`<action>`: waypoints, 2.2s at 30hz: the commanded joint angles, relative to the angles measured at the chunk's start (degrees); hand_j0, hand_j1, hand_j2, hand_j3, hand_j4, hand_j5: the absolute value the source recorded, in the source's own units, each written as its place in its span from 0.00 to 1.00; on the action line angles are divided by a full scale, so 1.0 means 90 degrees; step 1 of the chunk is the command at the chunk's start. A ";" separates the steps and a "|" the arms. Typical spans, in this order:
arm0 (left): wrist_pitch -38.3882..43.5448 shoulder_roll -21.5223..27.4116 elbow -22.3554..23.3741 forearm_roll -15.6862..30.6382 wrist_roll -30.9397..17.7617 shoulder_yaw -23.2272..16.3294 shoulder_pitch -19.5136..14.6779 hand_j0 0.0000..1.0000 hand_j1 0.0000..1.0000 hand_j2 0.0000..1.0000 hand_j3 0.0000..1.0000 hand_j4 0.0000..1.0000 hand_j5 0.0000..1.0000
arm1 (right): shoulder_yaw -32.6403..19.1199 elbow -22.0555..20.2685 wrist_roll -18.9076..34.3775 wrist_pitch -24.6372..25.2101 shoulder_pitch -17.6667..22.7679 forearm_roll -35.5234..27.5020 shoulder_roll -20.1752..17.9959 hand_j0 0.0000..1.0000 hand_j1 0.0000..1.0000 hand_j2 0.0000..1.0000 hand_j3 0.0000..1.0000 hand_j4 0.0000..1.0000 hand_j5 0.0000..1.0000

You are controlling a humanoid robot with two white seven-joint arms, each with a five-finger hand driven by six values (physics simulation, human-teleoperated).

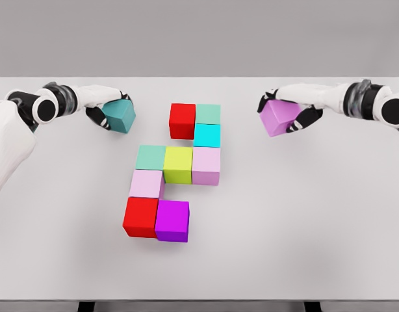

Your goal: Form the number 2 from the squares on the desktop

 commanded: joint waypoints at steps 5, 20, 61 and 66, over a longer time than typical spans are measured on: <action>0.0262 -0.0063 0.0005 -0.0004 0.0012 -0.0032 -0.0010 0.54 0.54 0.54 0.54 0.54 0.54 | -0.0534 -0.1589 -0.0035 -0.1324 0.0488 -0.0032 -0.0900 0.51 0.51 0.51 0.51 0.51 0.51; 0.0262 -0.0083 -0.0454 0.0230 0.0012 0.0046 0.0000 0.42 0.42 0.42 0.42 0.42 0.42 | -0.0388 -0.2439 -0.0035 -0.2919 0.1143 -0.0042 -0.1408 0.46 0.46 0.46 0.46 0.46 0.46; 0.2918 0.0484 -0.2544 0.1080 0.0012 -0.0423 0.0498 0.42 0.42 0.42 0.42 0.42 0.42 | 0.1389 -0.2430 -0.0035 -0.2919 0.0342 0.0114 -0.0568 0.48 0.48 0.48 0.48 0.48 0.48; 0.3114 0.0435 -0.2427 0.1080 0.0012 -0.0423 0.0498 0.42 0.42 0.42 0.42 0.42 0.42 | 0.1409 -0.2439 -0.0035 -0.2919 0.0362 0.0134 -0.0538 0.81 0.81 0.81 0.81 0.81 0.81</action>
